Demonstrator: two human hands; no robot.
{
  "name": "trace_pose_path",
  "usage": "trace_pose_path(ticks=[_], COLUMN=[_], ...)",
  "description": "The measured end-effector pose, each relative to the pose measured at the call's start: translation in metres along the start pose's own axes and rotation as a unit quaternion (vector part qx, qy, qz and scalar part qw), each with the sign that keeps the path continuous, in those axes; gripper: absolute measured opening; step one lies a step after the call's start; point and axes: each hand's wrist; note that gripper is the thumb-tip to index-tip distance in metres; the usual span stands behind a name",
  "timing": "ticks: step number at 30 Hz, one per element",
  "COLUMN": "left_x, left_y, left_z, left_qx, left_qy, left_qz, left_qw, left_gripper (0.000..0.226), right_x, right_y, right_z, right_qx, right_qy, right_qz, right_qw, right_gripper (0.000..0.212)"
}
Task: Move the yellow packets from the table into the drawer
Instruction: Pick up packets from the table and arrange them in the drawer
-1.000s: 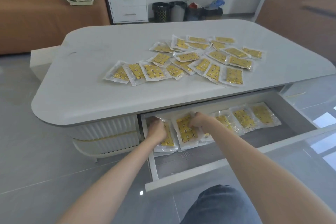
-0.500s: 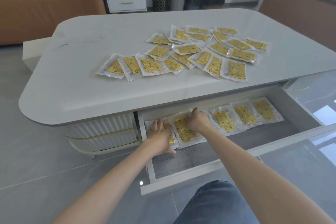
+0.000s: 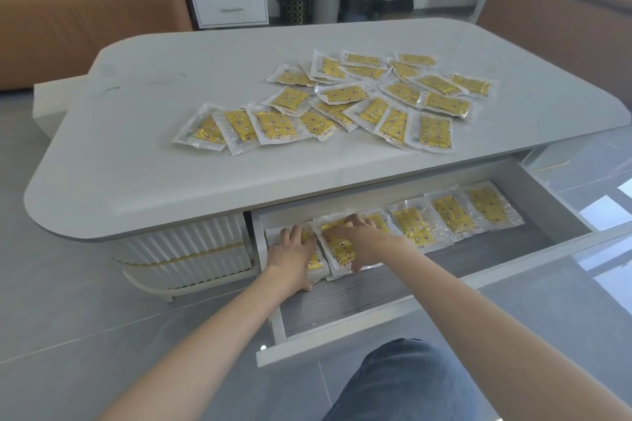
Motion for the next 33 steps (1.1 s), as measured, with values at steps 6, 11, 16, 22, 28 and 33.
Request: trace_pose_path(ticks=[6, 11, 16, 22, 28, 33], left_x=[0.009, 0.028, 0.045, 0.086, 0.166, 0.248], left_y=[0.009, 0.015, 0.021, 0.033, 0.054, 0.078], left_z=[0.001, -0.003, 0.007, 0.011, -0.011, -0.038], left_qx=[-0.006, -0.027, -0.061, -0.059, -0.022, 0.015], left_qy=[-0.003, 0.034, 0.108, 0.211, 0.3, 0.323], left_qz=[-0.016, 0.048, 0.097, 0.032, -0.012, 0.003], left_qw=[1.0, 0.998, 0.988, 0.975, 0.953, 0.946], left_gripper=[0.098, 0.066, 0.047, 0.05, 0.053, 0.055], right_x=[-0.007, 0.012, 0.025, 0.047, 0.106, 0.18], right_y=[0.004, 0.016, 0.035, 0.067, 0.108, 0.152], right_z=[0.001, 0.006, 0.012, 0.013, 0.007, -0.012], right_qx=[0.012, 0.033, 0.01, -0.02, -0.08, -0.102], right_qy=[-0.002, -0.063, -0.126, -0.183, -0.268, -0.323], right_qz=[0.04, 0.078, 0.086, 0.09, 0.149, 0.21], right_qw=[0.999, 0.994, 0.988, 0.979, 0.948, 0.917], right_gripper=[0.085, 0.052, 0.033, 0.031, 0.03, 0.025])
Point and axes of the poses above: each hand's wrist, its own y-axis away from the middle knuckle, its own x-axis out of the back of the hand, z = x × y, and after that the axes turned 1 degree about x, right-handed
